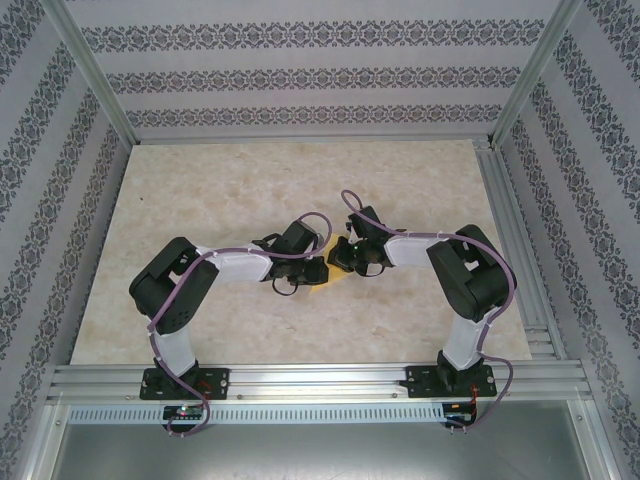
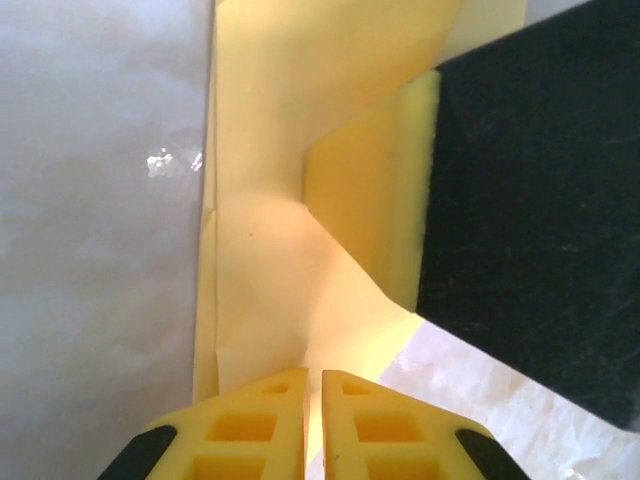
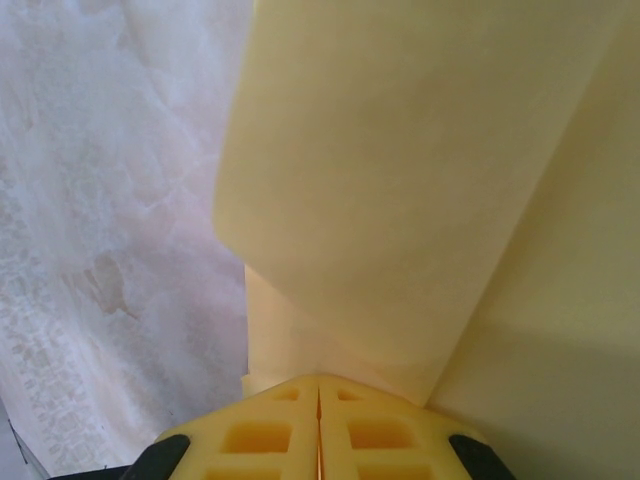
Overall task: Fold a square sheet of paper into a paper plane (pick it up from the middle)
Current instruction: Fourth fold the wing at the center of the table.
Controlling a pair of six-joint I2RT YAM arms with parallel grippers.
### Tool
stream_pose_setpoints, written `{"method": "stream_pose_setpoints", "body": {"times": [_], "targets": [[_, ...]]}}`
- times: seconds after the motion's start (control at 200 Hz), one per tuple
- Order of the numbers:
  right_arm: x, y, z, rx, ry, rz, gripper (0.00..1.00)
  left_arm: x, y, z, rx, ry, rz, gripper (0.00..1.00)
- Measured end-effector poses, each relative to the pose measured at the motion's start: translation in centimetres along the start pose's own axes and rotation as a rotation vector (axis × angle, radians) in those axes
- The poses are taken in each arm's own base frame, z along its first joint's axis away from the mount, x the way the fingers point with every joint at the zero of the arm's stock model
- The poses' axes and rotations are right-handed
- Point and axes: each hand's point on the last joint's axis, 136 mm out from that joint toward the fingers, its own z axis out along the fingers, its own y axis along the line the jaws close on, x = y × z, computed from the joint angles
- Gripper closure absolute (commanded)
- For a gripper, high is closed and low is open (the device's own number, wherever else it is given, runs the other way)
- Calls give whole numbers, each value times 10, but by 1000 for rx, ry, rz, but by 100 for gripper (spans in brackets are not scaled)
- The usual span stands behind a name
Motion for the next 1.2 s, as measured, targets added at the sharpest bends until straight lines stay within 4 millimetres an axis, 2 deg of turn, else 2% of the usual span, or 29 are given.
{"method": "stream_pose_setpoints", "body": {"times": [0.46,0.694,0.834,1.054,1.199], "targets": [[-6,-1,-5,-24,8,-24,93,5,5,2,28,-28,7,97],[-3,20,-16,-78,1,-75,95,4,5,2,40,-30,4,98],[9,26,-11,-84,24,-95,96,4,4,2,40,-29,4,99],[20,12,3,-58,62,-70,97,4,4,1,45,-30,3,99],[20,11,4,-63,63,-58,97,6,5,0,56,-42,-9,97]]}}
